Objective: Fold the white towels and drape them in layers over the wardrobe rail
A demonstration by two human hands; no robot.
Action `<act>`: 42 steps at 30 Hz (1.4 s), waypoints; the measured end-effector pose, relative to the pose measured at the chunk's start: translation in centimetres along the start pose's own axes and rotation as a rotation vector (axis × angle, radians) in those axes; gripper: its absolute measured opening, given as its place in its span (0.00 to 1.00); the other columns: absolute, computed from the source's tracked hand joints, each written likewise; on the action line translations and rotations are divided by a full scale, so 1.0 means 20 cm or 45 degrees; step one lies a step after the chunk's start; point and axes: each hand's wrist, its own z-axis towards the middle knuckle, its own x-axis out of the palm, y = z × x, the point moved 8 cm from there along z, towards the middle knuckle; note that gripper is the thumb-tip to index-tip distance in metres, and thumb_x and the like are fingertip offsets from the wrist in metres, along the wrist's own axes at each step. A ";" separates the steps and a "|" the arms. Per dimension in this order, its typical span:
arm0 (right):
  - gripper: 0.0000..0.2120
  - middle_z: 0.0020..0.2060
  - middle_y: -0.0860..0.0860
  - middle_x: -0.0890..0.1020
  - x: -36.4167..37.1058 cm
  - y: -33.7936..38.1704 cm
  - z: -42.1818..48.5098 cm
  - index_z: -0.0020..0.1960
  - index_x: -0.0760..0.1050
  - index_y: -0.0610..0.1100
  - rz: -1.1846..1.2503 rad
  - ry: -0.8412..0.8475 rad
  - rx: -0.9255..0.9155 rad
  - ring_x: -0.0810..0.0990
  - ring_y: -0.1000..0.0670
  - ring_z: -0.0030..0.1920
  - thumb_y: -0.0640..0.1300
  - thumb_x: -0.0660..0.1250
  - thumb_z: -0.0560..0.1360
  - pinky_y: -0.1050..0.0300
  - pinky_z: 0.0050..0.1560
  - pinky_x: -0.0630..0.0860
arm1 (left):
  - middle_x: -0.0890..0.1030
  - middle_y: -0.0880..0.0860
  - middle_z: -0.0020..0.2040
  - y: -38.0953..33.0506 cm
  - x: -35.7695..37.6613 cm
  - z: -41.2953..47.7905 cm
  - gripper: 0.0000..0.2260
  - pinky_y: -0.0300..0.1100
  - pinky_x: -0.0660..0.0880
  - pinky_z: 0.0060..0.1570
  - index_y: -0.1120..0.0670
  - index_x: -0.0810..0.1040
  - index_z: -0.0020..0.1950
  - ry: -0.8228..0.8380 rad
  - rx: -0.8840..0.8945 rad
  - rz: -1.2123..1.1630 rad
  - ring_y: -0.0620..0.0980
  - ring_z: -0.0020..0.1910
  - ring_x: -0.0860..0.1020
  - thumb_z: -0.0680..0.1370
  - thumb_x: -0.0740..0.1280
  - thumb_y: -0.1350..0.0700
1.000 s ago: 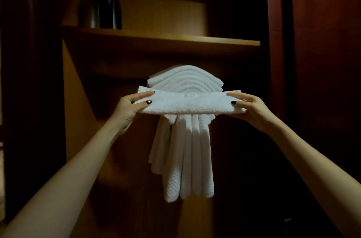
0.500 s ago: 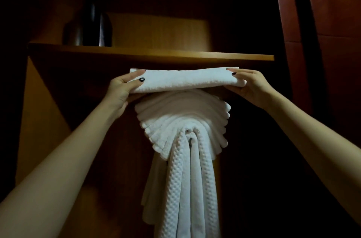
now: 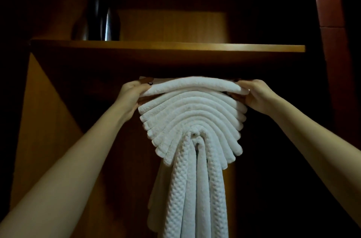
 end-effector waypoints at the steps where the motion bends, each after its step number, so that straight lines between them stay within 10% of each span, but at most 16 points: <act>1: 0.06 0.42 0.41 0.81 -0.02 -0.03 -0.01 0.46 0.76 0.31 -0.079 0.001 0.000 0.83 0.47 0.43 0.33 0.62 0.78 0.55 0.44 0.80 | 0.80 0.58 0.44 0.01 0.00 0.00 0.07 0.48 0.75 0.48 0.60 0.78 0.46 0.009 0.017 0.083 0.54 0.45 0.79 0.75 0.69 0.56; 7: 0.13 0.33 0.45 0.77 -0.03 -0.08 -0.01 0.35 0.73 0.39 -0.445 0.005 -0.048 0.78 0.47 0.37 0.39 0.64 0.78 0.51 0.43 0.74 | 0.80 0.56 0.40 0.02 0.01 -0.03 0.07 0.48 0.74 0.47 0.58 0.80 0.41 0.052 0.001 0.202 0.53 0.42 0.78 0.76 0.67 0.57; 14: 0.11 0.51 0.34 0.80 -0.01 0.01 0.07 0.54 0.75 0.26 -0.319 -0.050 -0.083 0.81 0.38 0.52 0.27 0.60 0.75 0.45 0.56 0.78 | 0.78 0.58 0.39 -0.02 0.00 0.00 0.04 0.51 0.75 0.45 0.59 0.77 0.41 -0.164 -0.010 0.007 0.56 0.41 0.78 0.75 0.65 0.62; 19: 0.08 0.47 0.39 0.80 0.03 -0.03 0.13 0.56 0.74 0.30 -0.103 -0.143 -0.003 0.81 0.42 0.48 0.30 0.61 0.78 0.52 0.45 0.79 | 0.80 0.57 0.39 -0.04 0.02 0.03 0.08 0.46 0.80 0.43 0.61 0.79 0.44 -0.240 -0.036 -0.149 0.53 0.39 0.81 0.78 0.61 0.68; 23: 0.11 0.32 0.45 0.75 0.03 -0.11 0.12 0.37 0.71 0.39 -0.377 -0.179 0.118 0.75 0.49 0.31 0.34 0.62 0.78 0.63 0.29 0.73 | 0.77 0.54 0.35 0.02 0.00 -0.01 0.08 0.41 0.76 0.31 0.59 0.76 0.39 -0.256 -0.133 -0.064 0.50 0.33 0.78 0.77 0.63 0.66; 28: 0.20 0.21 0.52 0.67 -0.02 -0.11 0.03 0.28 0.63 0.44 -0.509 -0.094 0.000 0.67 0.54 0.23 0.33 0.61 0.77 0.63 0.23 0.66 | 0.79 0.49 0.34 0.04 -0.01 -0.13 0.08 0.39 0.73 0.38 0.56 0.80 0.39 0.031 0.021 0.237 0.45 0.36 0.77 0.77 0.67 0.58; 33: 0.18 0.35 0.42 0.78 -0.01 -0.04 0.02 0.34 0.71 0.42 -1.157 -0.172 -0.086 0.77 0.44 0.39 0.46 0.58 0.81 0.53 0.43 0.73 | 0.71 0.53 0.50 -0.06 0.00 -0.09 0.20 0.43 0.72 0.44 0.53 0.72 0.32 0.048 0.160 0.979 0.53 0.44 0.74 0.81 0.58 0.47; 37: 0.23 0.40 0.42 0.78 0.17 0.16 -0.02 0.35 0.73 0.43 -1.289 -0.133 -0.399 0.77 0.41 0.45 0.54 0.54 0.83 0.55 0.43 0.68 | 0.74 0.59 0.61 -0.16 0.13 -0.04 0.20 0.44 0.69 0.48 0.57 0.75 0.59 0.226 0.272 1.302 0.54 0.53 0.75 0.81 0.56 0.41; 39: 0.23 0.49 0.42 0.81 0.33 0.19 -0.01 0.49 0.78 0.40 -1.339 0.092 -0.386 0.78 0.42 0.52 0.55 0.53 0.83 0.58 0.47 0.68 | 0.75 0.59 0.64 -0.17 0.23 -0.02 0.26 0.45 0.71 0.50 0.57 0.69 0.68 0.382 0.287 1.392 0.56 0.58 0.76 0.80 0.57 0.38; 42: 0.28 0.66 0.44 0.77 0.47 0.12 0.03 0.69 0.73 0.42 -1.414 0.374 -0.218 0.74 0.45 0.66 0.60 0.51 0.82 0.58 0.62 0.66 | 0.79 0.52 0.54 -0.16 0.36 0.00 0.22 0.43 0.73 0.44 0.52 0.75 0.57 0.550 0.279 1.369 0.49 0.48 0.78 0.79 0.57 0.35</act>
